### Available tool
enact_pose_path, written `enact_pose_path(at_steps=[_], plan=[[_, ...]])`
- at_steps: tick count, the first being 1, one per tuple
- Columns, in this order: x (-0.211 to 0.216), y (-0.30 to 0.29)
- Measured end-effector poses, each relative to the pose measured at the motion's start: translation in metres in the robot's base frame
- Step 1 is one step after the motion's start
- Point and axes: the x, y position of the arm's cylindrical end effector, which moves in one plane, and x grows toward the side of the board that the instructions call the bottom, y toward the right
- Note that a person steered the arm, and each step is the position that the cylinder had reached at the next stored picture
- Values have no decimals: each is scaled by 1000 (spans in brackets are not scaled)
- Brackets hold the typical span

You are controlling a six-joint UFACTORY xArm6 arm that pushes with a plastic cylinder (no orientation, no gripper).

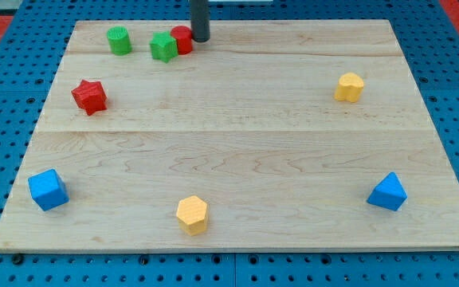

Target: Move the red star closer to the green circle

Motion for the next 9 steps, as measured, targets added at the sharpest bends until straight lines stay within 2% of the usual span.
enact_pose_path(at_steps=[1, 2, 3, 4, 5, 6, 7, 8, 9], plan=[[6, -24], [67, -8], [143, -27], [161, -69], [161, -99], [181, -97], [220, -104], [197, -135], [153, -138]])
